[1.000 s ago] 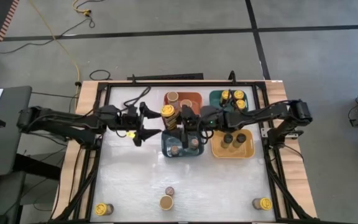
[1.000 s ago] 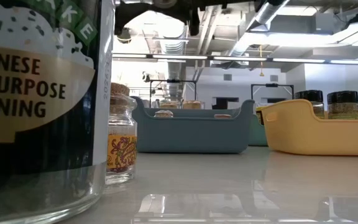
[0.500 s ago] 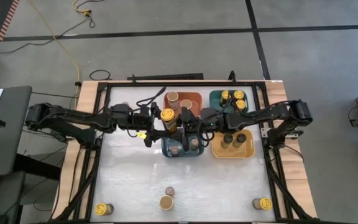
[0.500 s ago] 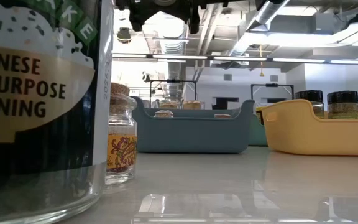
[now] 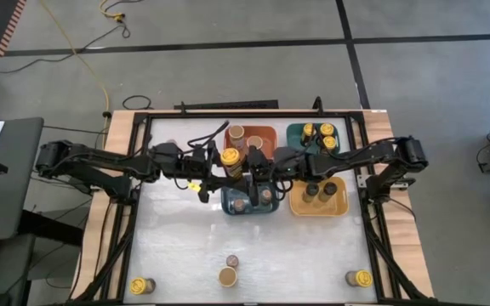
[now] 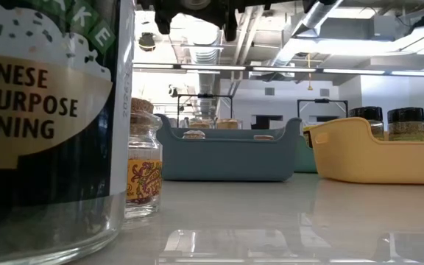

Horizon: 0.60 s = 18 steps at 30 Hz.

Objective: Sort spices by type
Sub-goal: Put the yellow spice bottle into the green bin

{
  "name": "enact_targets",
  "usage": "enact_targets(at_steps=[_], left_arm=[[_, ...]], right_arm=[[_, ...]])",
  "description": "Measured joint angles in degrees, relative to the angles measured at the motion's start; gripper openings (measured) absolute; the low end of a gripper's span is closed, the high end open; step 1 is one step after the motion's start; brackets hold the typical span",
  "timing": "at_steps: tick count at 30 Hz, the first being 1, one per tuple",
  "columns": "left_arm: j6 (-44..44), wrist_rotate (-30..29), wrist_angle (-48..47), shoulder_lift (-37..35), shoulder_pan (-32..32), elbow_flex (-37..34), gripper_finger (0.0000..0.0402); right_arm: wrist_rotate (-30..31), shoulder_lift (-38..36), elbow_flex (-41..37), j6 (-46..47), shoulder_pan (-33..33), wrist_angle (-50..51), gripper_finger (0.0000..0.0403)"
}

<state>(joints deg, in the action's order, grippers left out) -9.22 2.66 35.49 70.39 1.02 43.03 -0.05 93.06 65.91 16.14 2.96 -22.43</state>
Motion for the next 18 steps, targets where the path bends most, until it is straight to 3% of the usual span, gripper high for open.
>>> enact_targets(at_steps=[18], left_arm=[[0.51, -0.35, -1.17, 0.07, -0.09, 0.00, 0.0224]], right_arm=[[0.11, 0.00, 0.00, 0.86, 0.00, 2.04, 0.0264]])
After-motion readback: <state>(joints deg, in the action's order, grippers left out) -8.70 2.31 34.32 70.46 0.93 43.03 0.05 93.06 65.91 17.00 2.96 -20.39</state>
